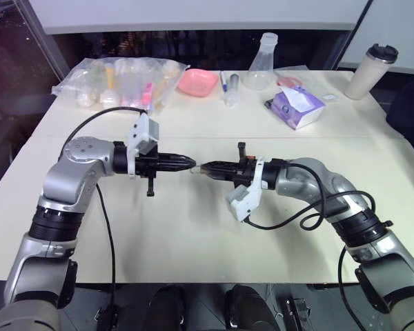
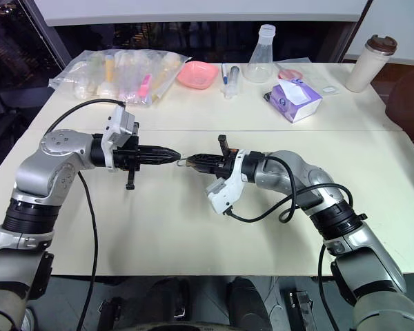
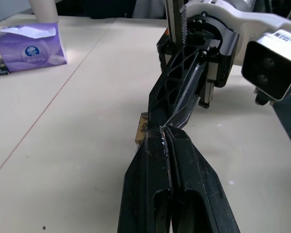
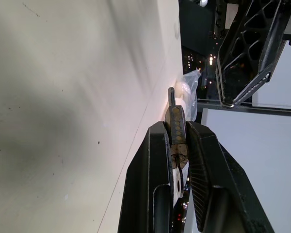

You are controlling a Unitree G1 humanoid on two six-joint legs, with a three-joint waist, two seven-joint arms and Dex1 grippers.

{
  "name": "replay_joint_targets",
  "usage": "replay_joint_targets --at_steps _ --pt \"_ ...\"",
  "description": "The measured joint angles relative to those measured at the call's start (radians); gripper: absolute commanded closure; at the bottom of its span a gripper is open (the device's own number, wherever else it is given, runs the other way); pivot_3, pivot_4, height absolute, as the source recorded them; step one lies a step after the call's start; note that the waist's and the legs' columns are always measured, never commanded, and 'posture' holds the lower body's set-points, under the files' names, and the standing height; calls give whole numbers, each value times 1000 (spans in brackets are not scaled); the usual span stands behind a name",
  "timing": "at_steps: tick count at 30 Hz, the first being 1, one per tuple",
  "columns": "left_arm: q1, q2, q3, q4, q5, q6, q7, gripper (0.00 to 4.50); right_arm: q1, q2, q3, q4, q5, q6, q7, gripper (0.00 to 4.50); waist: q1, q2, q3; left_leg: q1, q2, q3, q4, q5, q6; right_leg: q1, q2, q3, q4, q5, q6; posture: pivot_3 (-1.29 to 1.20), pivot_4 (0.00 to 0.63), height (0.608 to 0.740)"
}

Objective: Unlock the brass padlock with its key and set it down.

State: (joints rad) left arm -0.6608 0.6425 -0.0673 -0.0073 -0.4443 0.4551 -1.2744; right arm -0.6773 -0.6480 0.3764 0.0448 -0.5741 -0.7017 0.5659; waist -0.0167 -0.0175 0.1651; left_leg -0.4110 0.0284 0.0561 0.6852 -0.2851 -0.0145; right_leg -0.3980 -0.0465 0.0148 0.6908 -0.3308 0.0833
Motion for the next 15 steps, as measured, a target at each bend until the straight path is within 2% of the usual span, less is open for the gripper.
replay_joint_targets --at_steps 15 --pt "12 -30 -60 120 78 -101 -3 4464 0 0 0 -4 11 20 12 4500 1 0 0 0 0 0 0 0 0 0 0 0 0 0 0 0 150 715"
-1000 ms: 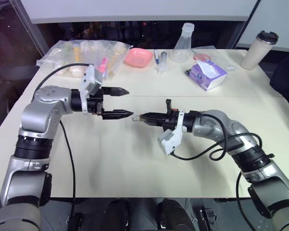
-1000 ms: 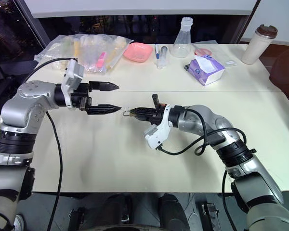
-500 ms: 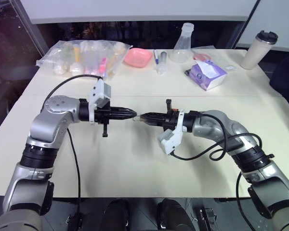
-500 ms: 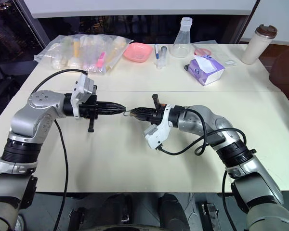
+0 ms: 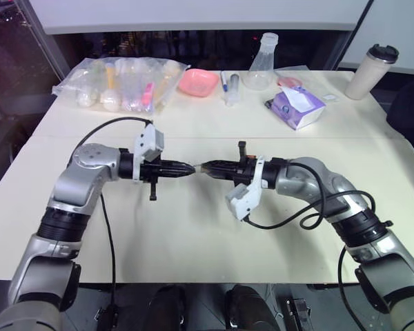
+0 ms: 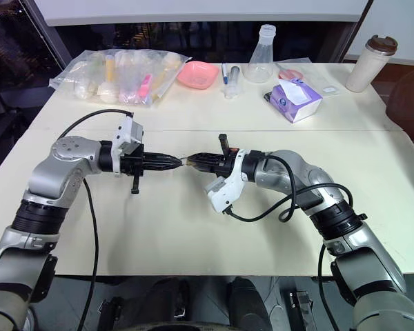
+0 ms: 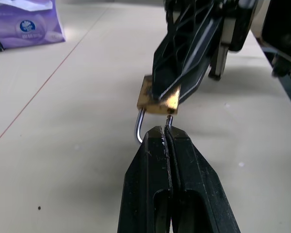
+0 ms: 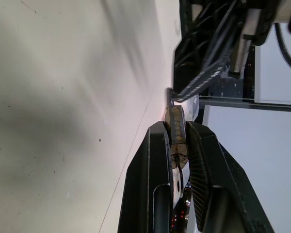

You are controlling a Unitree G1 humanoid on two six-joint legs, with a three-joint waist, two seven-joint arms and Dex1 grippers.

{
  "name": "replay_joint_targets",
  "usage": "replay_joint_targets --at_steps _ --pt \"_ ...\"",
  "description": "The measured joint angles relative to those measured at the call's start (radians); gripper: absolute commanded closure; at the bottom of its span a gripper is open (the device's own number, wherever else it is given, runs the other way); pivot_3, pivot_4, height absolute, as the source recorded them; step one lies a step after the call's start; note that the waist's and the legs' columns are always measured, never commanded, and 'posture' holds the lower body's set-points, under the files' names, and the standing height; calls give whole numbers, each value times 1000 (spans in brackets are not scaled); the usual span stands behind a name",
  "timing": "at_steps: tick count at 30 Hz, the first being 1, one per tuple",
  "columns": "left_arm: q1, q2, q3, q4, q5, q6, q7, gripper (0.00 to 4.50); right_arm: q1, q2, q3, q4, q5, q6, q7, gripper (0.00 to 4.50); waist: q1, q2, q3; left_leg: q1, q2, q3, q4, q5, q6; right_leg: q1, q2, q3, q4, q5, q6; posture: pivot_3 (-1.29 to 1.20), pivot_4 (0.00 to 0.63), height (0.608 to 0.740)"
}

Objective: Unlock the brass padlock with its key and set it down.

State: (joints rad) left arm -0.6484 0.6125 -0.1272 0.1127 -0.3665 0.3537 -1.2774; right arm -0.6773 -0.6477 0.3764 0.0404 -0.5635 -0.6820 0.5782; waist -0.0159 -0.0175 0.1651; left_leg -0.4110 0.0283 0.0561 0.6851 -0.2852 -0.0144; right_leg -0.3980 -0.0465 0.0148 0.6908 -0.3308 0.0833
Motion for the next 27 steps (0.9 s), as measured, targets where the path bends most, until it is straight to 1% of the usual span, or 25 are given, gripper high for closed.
replay_joint_targets --at_steps 5,10,12,17,21,24,27 --pt "-30 -40 -4 100 34 -55 39 4464 0 1 0 -12 10 5 7 4500 1 0 0 0 0 0 0 0 0 0 0 0 0 0 0 0 150 715" --pt "-39 -43 -3 121 38 -65 34 4464 0 1 0 -29 20 19 17 4500 -1 0 0 0 0 0 0 0 0 0 0 0 0 0 0 0 150 715" --pt "-32 -21 -4 120 39 -65 12 4464 2 1 0 -36 30 24 23 4500 -4 0 0 0 0 0 0 0 0 0 0 0 0 0 0 0 150 715" --pt "10 70 -3 131 57 -87 -41 4464 28 1 0 -31 41 35 27 4500 -2 0 0 0 0 0 0 0 0 0 0 0 0 0 0 0 150 715" --pt "25 115 6 165 72 -105 -53 4464 31 15 2 60 10 14 -25 4500 2 0 0 0 0 0 0 0 0 0 0 0 0 0 0 0 150 715" --pt "25 125 24 167 72 -104 -53 4464 26 29 14 164 -42 -10 -79 4500 1 0 0 0 0 0 0 0 0 0 0 0 0 0 0 0 150 715" --pt "26 128 38 143 68 -85 -41 4464 -11 68 45 333 -100 -31 -168 4500 -3 0 0 0 0 1 0 0 0 -1 0 0 1 0 0 0 150 715"
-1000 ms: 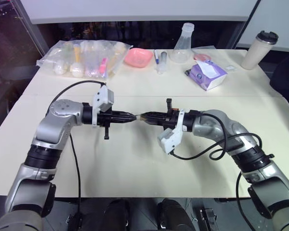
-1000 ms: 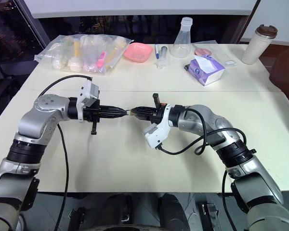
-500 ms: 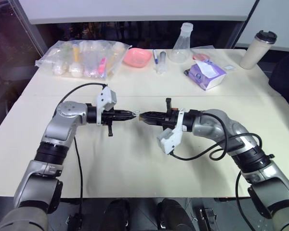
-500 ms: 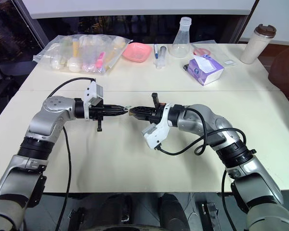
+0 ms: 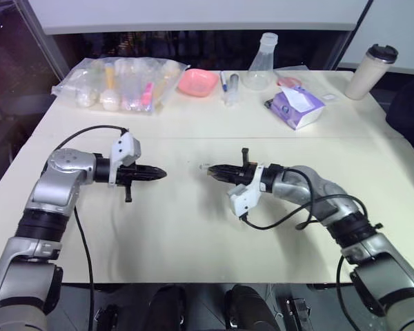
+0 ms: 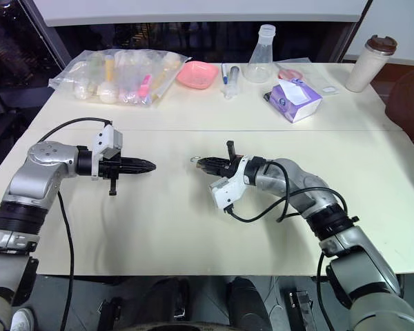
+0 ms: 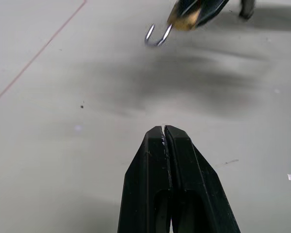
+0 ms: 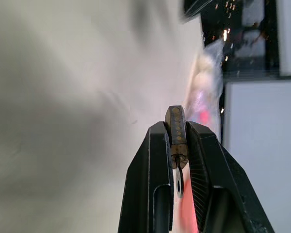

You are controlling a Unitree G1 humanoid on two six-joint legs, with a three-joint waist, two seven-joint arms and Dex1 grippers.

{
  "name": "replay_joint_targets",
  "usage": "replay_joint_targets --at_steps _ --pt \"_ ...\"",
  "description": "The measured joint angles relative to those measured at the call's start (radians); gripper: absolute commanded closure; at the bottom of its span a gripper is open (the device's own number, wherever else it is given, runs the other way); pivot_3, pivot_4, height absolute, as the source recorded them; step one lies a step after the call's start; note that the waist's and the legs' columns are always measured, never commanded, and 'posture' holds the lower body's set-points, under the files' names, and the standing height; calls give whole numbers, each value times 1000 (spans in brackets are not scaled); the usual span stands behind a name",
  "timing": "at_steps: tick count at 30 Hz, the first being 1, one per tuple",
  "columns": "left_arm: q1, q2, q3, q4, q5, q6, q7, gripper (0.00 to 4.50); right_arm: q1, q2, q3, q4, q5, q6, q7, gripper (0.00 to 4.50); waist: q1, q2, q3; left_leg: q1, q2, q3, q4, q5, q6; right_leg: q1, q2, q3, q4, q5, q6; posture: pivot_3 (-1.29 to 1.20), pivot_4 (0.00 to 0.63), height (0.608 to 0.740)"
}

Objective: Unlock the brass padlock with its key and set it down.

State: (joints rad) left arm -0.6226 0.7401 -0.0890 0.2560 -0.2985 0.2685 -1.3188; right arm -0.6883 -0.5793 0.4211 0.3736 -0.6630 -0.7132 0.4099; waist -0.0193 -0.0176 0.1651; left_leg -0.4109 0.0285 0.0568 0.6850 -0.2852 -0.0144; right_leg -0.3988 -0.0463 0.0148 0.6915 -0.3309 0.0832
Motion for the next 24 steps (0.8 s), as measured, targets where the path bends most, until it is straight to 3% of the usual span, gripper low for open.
replay_joint_targets --at_steps 8,13,17,24 --pt "25 0 26 -93 -31 54 25 4464 -66 50 70 263 -83 -65 -144 4500 -5 0 0 1 0 1 0 1 -1 -1 0 1 2 0 0 0 150 715" --pt "32 1 28 -101 -31 55 33 4500 -79 66 84 294 -73 -78 -141 2153 -6 0 0 1 0 1 0 1 -1 -1 0 1 4 0 0 0 150 715" --pt "33 1 28 -104 -33 55 35 4500 -49 55 62 215 34 -61 -32 94 -4 0 0 1 0 1 0 1 -1 -1 0 1 4 0 0 0 150 715" --pt "34 3 28 -118 -42 73 31 4500 68 -28 30 -54 271 103 279 36 4 0 0 2 0 0 0 -1 2 0 -1 1 3 0 0 0 150 715"
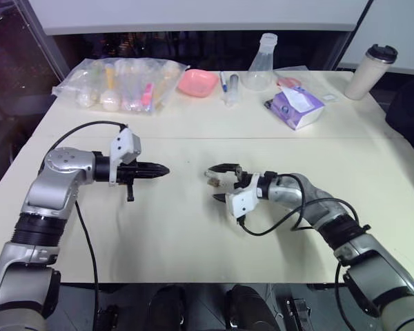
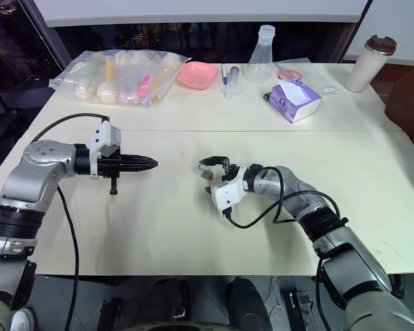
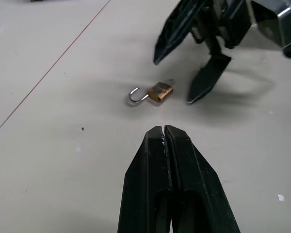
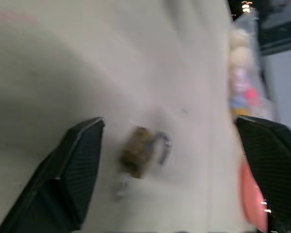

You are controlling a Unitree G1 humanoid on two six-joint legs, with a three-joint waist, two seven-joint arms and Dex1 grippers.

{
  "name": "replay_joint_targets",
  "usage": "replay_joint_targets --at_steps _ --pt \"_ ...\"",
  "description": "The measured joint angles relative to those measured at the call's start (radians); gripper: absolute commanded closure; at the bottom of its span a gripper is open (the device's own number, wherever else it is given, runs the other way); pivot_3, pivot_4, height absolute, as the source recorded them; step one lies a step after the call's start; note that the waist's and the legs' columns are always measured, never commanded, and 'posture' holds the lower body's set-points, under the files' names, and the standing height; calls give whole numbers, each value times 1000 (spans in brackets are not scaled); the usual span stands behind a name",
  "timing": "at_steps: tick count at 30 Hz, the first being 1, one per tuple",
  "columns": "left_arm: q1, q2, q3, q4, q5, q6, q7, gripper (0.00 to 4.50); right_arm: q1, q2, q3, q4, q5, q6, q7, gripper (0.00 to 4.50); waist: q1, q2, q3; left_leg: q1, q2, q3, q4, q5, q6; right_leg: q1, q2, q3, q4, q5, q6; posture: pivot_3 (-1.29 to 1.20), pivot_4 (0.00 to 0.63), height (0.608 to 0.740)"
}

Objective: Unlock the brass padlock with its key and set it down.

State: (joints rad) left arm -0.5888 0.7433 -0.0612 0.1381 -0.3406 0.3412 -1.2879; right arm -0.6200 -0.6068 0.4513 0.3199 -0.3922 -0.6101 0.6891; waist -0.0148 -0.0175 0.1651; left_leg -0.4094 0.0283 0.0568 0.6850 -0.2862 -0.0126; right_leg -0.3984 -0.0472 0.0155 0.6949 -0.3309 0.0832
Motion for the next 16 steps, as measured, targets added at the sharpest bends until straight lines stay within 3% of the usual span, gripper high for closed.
replay_joint_targets --at_steps 5,16 --pt "8 15 0 -45 -30 44 -27 4500 84 -113 -46 -185 141 154 178 36 1 0 0 0 0 -1 0 -2 3 0 0 0 -1 0 0 0 150 715" --pt "65 64 10 -141 -63 92 -26 4500 216 -348 -305 -606 515 755 429 36 1 0 0 0 0 -1 0 -2 4 1 0 -1 -2 0 0 0 150 715"
